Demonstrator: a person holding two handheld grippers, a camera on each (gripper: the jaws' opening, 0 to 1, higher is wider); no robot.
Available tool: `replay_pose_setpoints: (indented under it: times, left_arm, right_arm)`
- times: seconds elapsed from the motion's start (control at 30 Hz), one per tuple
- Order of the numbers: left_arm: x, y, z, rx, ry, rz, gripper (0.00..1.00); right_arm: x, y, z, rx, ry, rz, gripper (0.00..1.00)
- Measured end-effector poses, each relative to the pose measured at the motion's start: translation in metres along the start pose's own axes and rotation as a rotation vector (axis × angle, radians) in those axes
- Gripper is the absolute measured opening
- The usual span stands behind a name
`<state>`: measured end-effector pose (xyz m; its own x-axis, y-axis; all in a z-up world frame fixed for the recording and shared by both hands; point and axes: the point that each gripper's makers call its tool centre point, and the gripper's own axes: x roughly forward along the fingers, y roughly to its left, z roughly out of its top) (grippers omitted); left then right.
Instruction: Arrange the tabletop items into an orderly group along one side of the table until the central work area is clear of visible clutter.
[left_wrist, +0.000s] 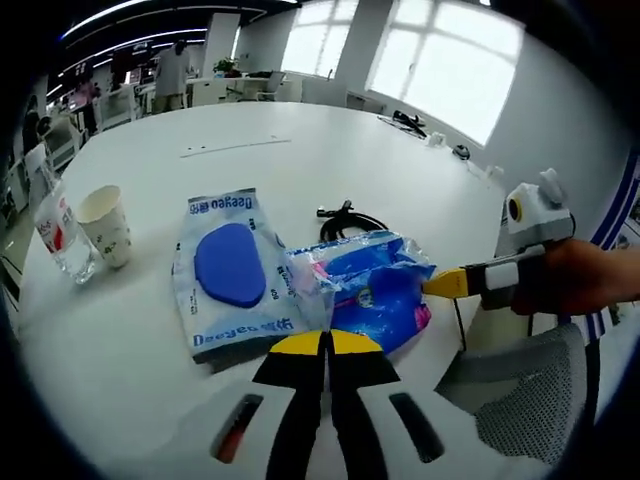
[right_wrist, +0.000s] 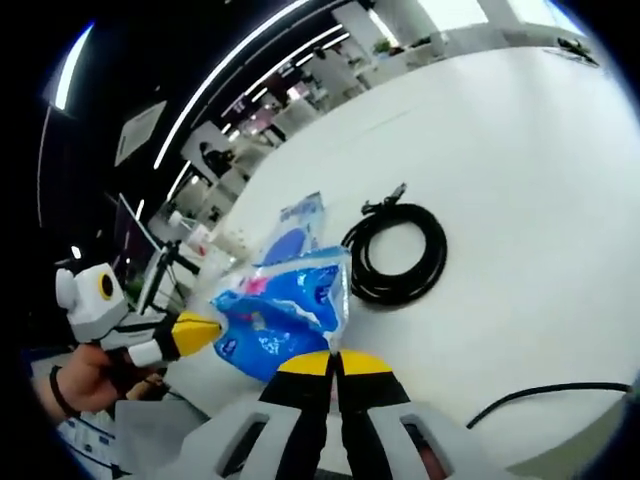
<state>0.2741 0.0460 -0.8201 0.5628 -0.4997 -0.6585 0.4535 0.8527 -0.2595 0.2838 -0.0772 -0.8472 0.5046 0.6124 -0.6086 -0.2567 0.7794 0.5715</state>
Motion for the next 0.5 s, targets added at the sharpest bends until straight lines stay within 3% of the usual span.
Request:
replay_pose_setpoints:
  times: [0.5]
  left_arm:
    - [0.028, -0.016, 0.032, 0.015, -0.011, -0.033, 0.00]
  right_arm:
    - [-0.001, -0.031, 0.049, -0.008, -0.041, -0.029, 0.00]
